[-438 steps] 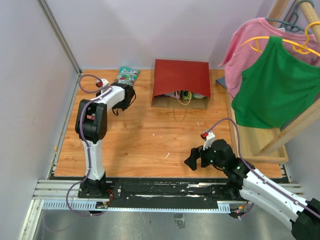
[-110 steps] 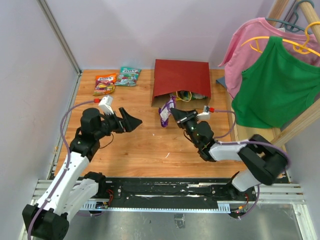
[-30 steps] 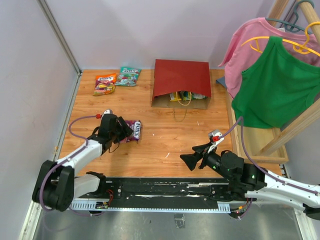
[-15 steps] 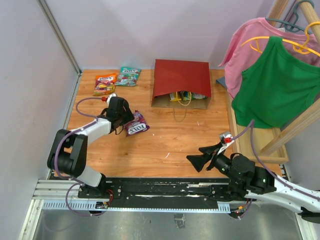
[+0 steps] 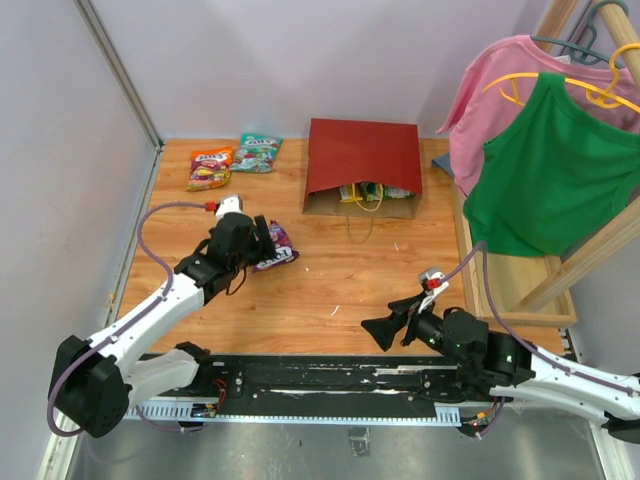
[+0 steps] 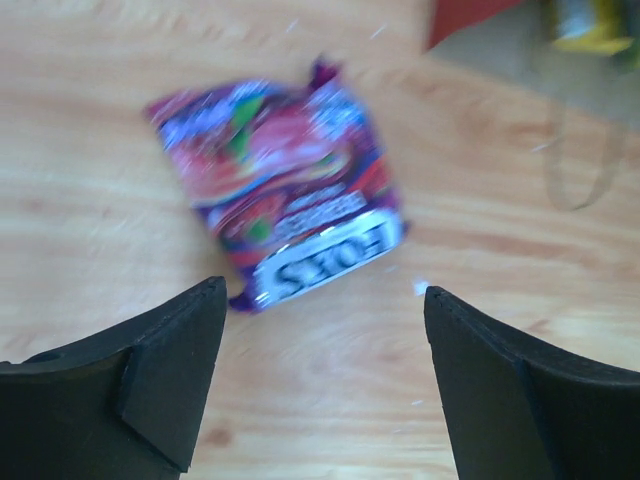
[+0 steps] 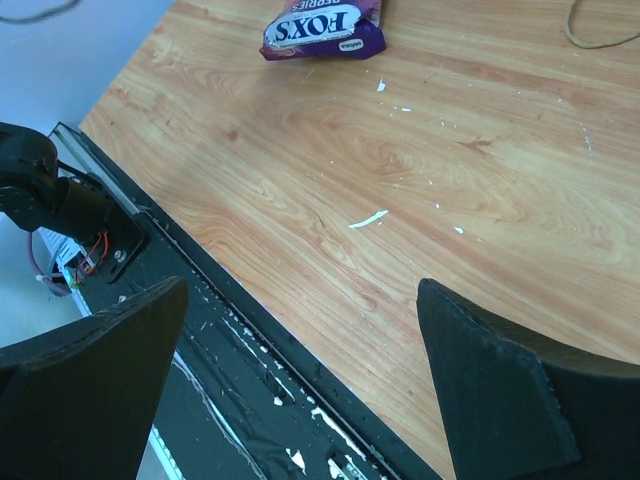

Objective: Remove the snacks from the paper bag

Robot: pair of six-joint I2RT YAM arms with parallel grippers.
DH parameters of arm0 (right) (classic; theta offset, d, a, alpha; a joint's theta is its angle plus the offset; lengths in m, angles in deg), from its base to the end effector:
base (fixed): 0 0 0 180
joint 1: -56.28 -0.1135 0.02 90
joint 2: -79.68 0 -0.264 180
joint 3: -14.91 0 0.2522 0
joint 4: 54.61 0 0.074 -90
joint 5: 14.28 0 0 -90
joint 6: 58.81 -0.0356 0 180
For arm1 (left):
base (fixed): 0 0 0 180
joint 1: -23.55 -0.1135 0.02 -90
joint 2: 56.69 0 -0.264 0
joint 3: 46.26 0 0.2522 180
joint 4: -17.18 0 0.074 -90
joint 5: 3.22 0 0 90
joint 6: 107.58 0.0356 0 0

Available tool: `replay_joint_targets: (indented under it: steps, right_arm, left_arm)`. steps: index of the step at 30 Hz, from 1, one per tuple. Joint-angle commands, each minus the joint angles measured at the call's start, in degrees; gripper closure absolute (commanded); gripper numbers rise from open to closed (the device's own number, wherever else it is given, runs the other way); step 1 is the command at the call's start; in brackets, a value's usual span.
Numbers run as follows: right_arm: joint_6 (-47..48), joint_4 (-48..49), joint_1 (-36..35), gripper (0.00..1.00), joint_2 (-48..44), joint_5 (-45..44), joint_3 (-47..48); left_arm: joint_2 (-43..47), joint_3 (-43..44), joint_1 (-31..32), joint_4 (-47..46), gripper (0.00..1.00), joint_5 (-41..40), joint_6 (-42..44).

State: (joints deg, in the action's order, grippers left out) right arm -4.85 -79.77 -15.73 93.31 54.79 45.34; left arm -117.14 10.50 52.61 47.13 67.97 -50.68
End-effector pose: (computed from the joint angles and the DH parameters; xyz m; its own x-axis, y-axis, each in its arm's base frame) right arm 0.0464 0.1016 0.2330 -0.4948 0.2557 -0.8306 -0.6036 0.5864 0.5401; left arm 0.2076 -0.1022 0.2673 -0.5286 -0.2977 -0.7950 -0.0758 0.9493 -0.3050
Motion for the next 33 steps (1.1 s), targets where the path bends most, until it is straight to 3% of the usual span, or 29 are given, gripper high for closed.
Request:
replay_joint_targets:
  steps: [1,10,19,25,33]
  right_arm:
    - [0.1,5.6,-1.2,0.02,3.5,0.6,0.7]
    - [1.5,2.7,-2.9,0.01,8.3,-2.5,3.8]
    - [3.6,3.9,-2.8,0.02,8.2,-4.2,2.5]
    - [4.7,1.8,-2.8,0.02,8.2,-6.8,2.7]
    - [2.2,-2.6,-2.8,0.02,1.6,-6.5,0.0]
  left_arm:
    - [-1.0,-6.2,0.3,2.6,0.14,-6.1,-1.0]
    - [-15.0,-5.0,0.5,-8.7,0.11,-4.5,0.4]
    - [-25.5,-2.9,0.4,-14.7,0.14,-9.4,0.4]
    - [-31.1,-1.0,-2.0,-20.0,0.36,-8.1,-2.4]
    - [-37.4,4.5,-12.1,-22.2,0.36,0.5,-2.1]
